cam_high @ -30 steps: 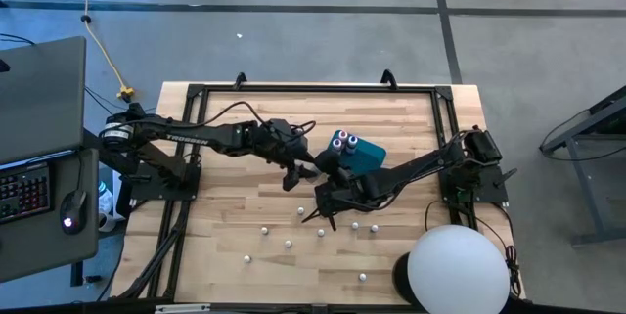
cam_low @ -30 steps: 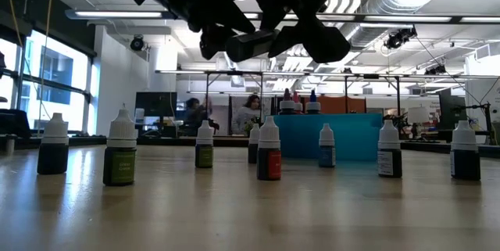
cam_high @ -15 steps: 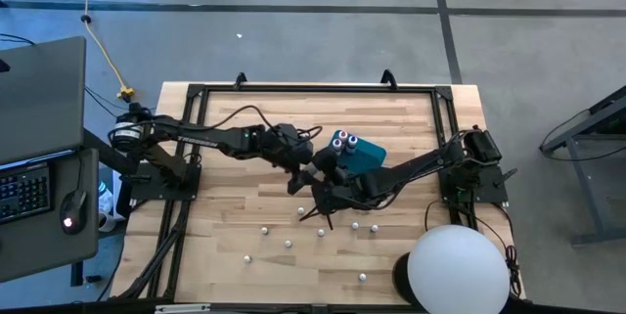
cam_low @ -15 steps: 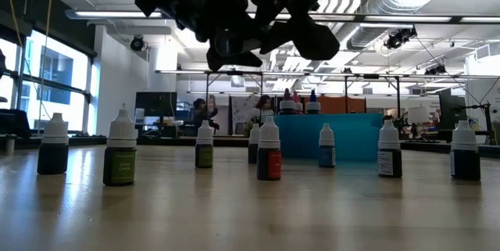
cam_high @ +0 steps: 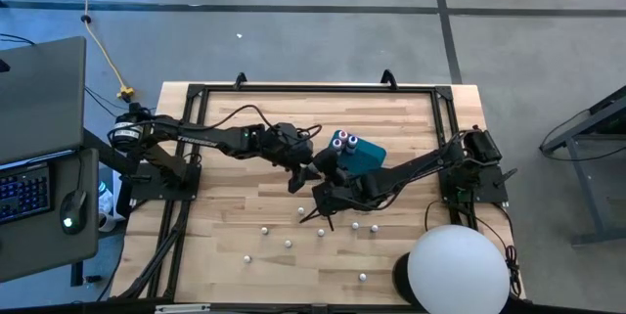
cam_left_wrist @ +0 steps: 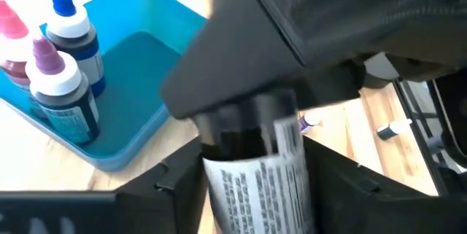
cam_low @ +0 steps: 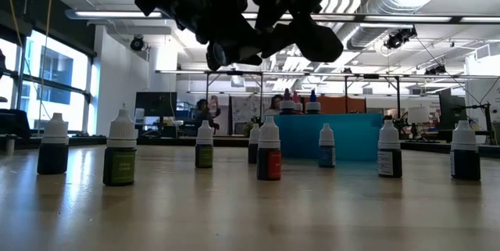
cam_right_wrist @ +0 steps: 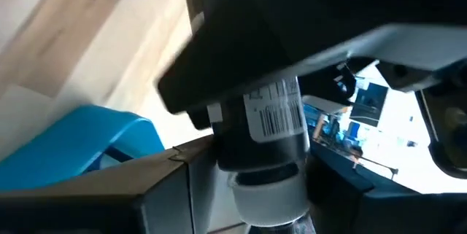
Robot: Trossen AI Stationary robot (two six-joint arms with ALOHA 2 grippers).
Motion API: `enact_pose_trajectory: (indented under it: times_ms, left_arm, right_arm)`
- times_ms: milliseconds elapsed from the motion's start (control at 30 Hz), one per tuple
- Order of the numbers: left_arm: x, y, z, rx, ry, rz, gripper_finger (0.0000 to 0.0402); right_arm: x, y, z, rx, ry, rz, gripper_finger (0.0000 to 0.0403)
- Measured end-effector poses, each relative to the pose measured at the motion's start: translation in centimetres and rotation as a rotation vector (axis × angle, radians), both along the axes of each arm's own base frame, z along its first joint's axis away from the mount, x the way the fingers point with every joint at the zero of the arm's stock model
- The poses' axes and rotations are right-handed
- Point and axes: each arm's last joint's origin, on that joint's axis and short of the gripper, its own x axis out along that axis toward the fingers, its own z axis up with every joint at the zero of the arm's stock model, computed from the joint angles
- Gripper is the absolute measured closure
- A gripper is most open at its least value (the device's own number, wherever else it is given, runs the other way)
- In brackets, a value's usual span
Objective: Pick & Place food coloring
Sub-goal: Put the large black food coloring bottle into the blue container
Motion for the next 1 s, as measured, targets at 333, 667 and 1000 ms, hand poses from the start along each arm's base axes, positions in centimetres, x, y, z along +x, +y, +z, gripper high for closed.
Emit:
enact_pose_trajectory:
  times_ms: [333, 667, 1000]
  left_arm:
    - [-0.1, 0.0, -0.1, -0.011, 0.015, -0.016, 0.0275]
    - [-0.2, 0.0, -0.2, 0.002, 0.031, 0.008, 0.0277]
    - [-0.1, 0.3, -0.2, 0.085, 0.027, 0.082, 0.0277]
  right_arm:
    - [0.0, 0.0, -0.1, 0.025, -0.027, -0.018, 0.0235]
    - [-0.3, 0.1, -0.2, 0.07, -0.125, -0.107, 0.02]
    - [-2.9, 2.4, 2.4, 0.17, -0.369, -0.209, 0.0217]
